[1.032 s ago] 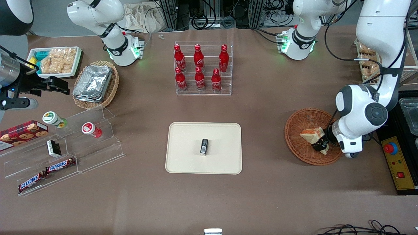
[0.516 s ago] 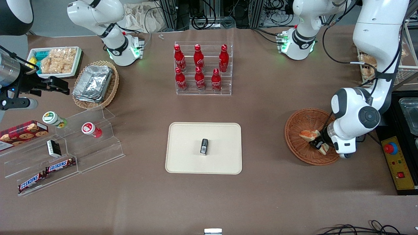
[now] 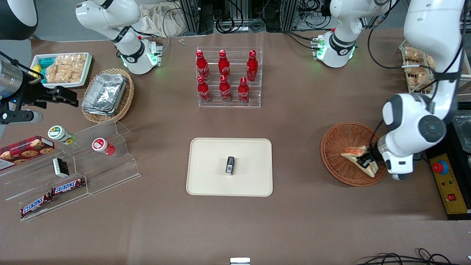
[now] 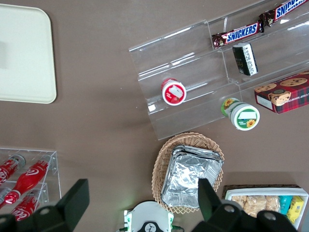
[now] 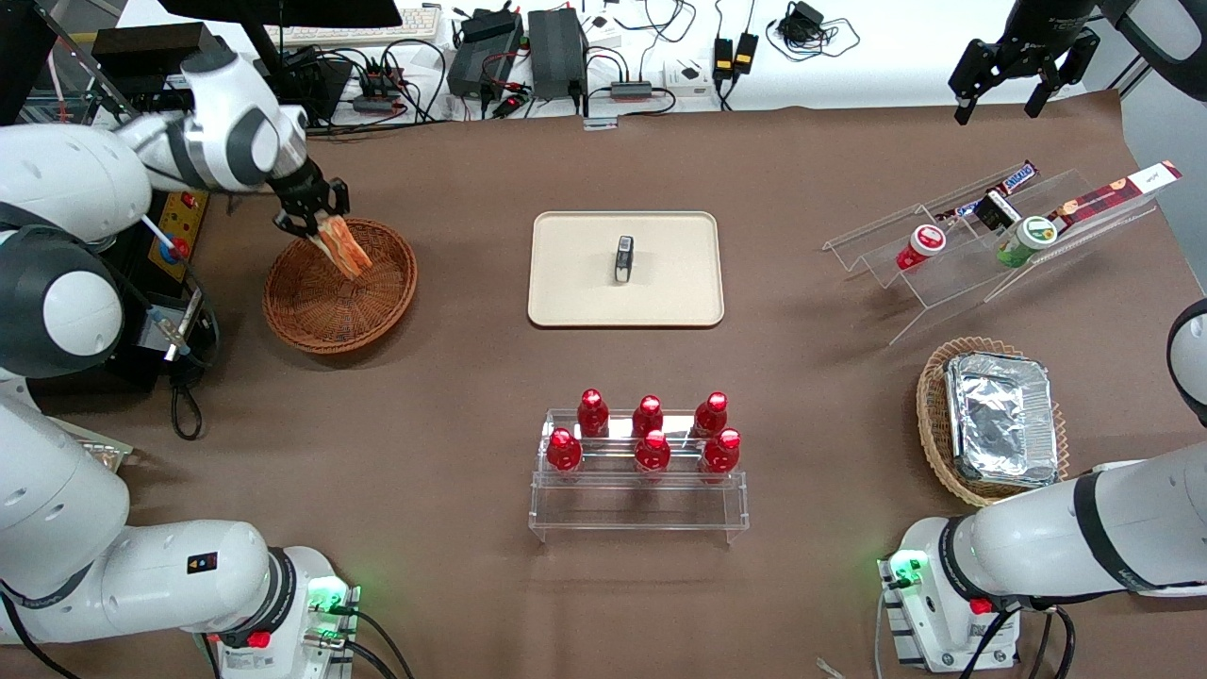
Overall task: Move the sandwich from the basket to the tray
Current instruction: 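Lift the sandwich out of the basket with the left gripper, then carry the sandwich to the cream tray beside the black box and release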
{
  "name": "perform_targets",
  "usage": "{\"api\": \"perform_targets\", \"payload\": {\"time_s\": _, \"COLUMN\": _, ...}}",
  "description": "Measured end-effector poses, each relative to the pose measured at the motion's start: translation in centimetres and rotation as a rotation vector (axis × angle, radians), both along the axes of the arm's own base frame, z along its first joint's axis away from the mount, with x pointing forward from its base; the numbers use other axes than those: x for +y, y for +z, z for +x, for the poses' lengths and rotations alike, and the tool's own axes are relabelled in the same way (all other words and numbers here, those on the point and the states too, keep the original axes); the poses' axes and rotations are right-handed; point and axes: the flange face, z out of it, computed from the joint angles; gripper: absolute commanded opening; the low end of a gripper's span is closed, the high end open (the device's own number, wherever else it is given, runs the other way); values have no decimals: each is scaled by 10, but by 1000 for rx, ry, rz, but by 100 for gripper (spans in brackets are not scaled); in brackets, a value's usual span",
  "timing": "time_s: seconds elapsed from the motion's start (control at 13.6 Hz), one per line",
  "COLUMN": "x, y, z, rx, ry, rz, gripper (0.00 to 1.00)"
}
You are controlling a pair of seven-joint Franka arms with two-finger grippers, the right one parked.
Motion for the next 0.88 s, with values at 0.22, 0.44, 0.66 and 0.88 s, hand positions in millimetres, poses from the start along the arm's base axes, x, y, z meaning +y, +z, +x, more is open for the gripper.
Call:
{"api": "perform_targets", "payload": {"time_s": 0.22, "x": -26, "y": 108, "z": 18, "rx": 18, "ry": -127, "rz": -11, "gripper": 0}}
{"api": "perform_targets", "payload": {"time_s": 0.44, "x": -70, "y": 181, "z": 21, "rx": -39, "ry": -397, "rz": -43, "gripper": 0}}
{"api": "perform_targets", "payload": {"time_s": 0.66, "x": -131, "y": 199, "z": 14, "rx": -69, "ry": -561, "rz": -77, "gripper": 0}}
{"api": "perform_targets", "payload": {"time_s": 0.88, "x": -220, "y": 174, "z": 9, "rx": -43, "ry": -699, "rz": -118, "gripper": 0}}
